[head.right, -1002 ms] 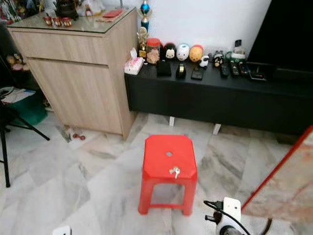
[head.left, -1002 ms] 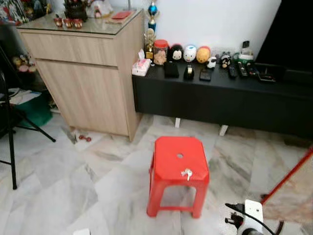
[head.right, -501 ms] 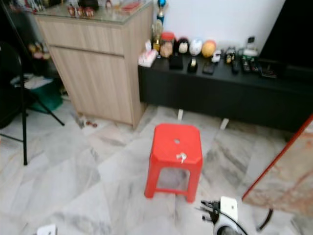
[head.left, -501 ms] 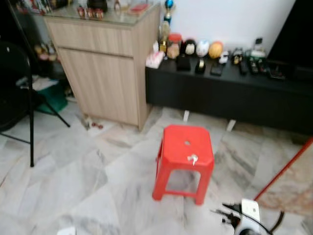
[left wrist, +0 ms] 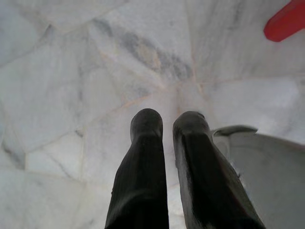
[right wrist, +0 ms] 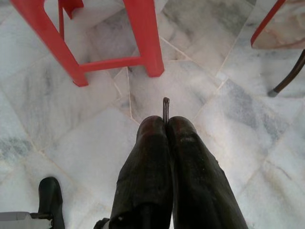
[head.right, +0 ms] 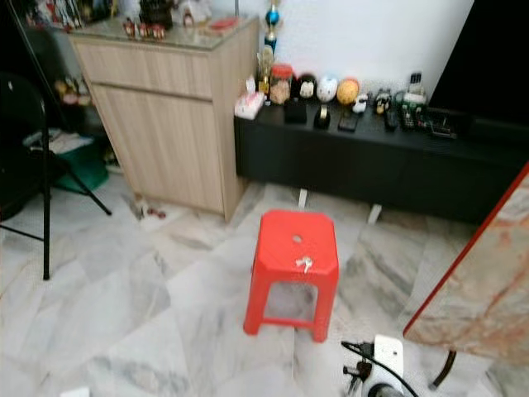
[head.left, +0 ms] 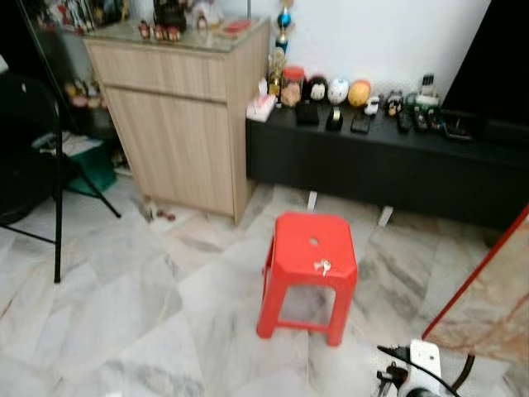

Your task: Hang keys on a hook

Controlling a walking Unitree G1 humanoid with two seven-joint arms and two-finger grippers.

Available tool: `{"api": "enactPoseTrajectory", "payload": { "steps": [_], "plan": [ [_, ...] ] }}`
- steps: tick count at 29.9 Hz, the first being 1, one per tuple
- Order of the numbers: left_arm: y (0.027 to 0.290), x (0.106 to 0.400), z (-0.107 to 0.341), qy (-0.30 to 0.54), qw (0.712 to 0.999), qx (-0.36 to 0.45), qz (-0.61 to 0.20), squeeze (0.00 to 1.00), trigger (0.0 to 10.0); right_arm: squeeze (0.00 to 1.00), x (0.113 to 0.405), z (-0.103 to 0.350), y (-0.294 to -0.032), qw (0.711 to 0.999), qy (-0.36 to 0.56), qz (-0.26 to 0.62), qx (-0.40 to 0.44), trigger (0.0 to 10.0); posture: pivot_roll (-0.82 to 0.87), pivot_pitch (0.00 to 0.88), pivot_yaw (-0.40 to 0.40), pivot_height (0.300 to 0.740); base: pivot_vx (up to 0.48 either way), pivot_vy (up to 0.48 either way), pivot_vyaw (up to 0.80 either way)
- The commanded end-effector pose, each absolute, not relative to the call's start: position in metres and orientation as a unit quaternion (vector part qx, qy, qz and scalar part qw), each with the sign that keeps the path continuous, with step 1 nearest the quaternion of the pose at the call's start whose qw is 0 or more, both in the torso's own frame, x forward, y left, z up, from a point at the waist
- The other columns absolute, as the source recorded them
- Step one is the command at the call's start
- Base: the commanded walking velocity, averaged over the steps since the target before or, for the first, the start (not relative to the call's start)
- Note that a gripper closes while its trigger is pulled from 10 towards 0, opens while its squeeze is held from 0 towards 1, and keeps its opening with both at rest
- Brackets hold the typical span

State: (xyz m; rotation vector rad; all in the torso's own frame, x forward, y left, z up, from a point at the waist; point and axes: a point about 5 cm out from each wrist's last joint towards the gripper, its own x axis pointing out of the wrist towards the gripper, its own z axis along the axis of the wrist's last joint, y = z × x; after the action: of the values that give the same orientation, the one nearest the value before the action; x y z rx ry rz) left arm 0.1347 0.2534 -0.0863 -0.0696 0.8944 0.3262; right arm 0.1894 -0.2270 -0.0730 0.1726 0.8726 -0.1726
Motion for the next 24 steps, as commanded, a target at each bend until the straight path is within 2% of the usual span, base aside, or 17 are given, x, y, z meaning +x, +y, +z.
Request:
{"api": "enactPoseTrajectory", "payload": {
  "steps": [1, 24],
  "plan": [
    [0.2452, 0.1359, -0.0884, 0.436, 0.888, -0.024, 0.142, 0.0, 10.0, 0.0, 0.1903, -0.0719, -0.2297, 0.899, 0.419, -0.091, 0.085, 10.0, 0.19, 0.0, -0.066, 0.74, 0.0, -0.292, 0.0],
    [0.2394, 0.1418, -0.0879, 0.436, 0.891, -0.012, 0.126, 0.0, 10.0, 0.0, 0.1919, -0.0711, -0.2293, 0.9, 0.411, -0.103, 0.097, 10.0, 0.18, 0.009, -0.056, 0.74, 0.0, -0.322, 0.0]
  ]
}}
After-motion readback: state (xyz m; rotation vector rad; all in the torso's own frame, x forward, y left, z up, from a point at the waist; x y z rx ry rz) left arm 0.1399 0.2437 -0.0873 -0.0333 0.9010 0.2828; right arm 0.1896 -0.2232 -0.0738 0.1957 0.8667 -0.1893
